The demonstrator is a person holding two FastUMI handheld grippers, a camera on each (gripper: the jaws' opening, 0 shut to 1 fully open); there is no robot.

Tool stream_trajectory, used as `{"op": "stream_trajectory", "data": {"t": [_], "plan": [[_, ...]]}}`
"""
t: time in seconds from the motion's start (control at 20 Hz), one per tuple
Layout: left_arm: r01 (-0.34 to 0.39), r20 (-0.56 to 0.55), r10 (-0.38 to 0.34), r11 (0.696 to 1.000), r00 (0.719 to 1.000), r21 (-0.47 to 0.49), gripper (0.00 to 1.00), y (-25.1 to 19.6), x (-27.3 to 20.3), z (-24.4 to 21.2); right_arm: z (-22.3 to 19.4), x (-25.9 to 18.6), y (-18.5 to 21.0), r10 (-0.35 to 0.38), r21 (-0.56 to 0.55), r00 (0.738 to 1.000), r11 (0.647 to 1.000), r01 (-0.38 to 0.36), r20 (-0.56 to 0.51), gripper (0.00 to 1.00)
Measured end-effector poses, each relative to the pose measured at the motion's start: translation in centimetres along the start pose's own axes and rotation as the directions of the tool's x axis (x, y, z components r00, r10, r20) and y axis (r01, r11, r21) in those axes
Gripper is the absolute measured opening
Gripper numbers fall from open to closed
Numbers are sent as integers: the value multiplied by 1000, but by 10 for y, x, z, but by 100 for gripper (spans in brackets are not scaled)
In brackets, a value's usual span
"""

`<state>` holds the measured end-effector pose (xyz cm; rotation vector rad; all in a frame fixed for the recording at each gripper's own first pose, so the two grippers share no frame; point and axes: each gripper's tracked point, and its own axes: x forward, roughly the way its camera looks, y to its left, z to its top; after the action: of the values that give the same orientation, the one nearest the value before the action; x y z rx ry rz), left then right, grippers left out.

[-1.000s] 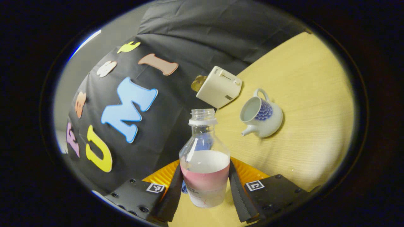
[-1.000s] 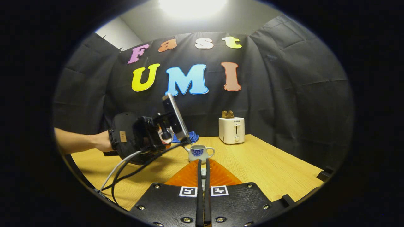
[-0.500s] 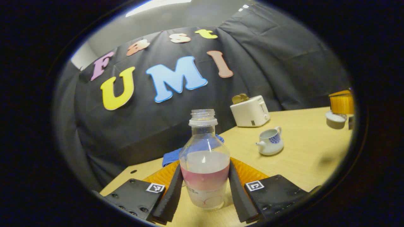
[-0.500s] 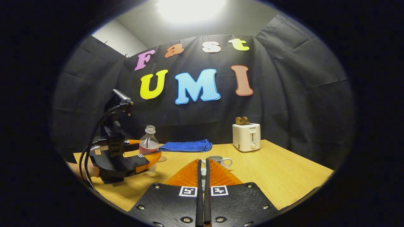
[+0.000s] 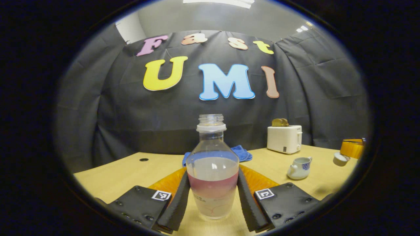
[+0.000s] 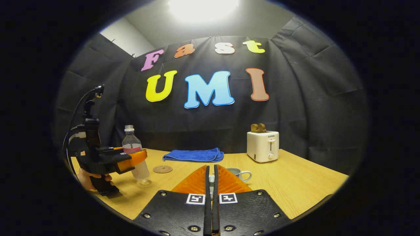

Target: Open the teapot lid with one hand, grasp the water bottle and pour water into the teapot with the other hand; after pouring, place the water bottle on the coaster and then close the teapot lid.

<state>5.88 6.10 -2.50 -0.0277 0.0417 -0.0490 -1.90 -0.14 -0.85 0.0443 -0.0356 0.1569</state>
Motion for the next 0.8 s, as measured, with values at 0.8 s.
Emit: {"op": "stream_trajectory", "data": {"t": [0.8], "plan": [[-35, -45, 36, 999, 998, 31, 84, 34, 144, -19, -18, 4, -24, -32, -9, 998, 999, 32, -53, 1]]}}
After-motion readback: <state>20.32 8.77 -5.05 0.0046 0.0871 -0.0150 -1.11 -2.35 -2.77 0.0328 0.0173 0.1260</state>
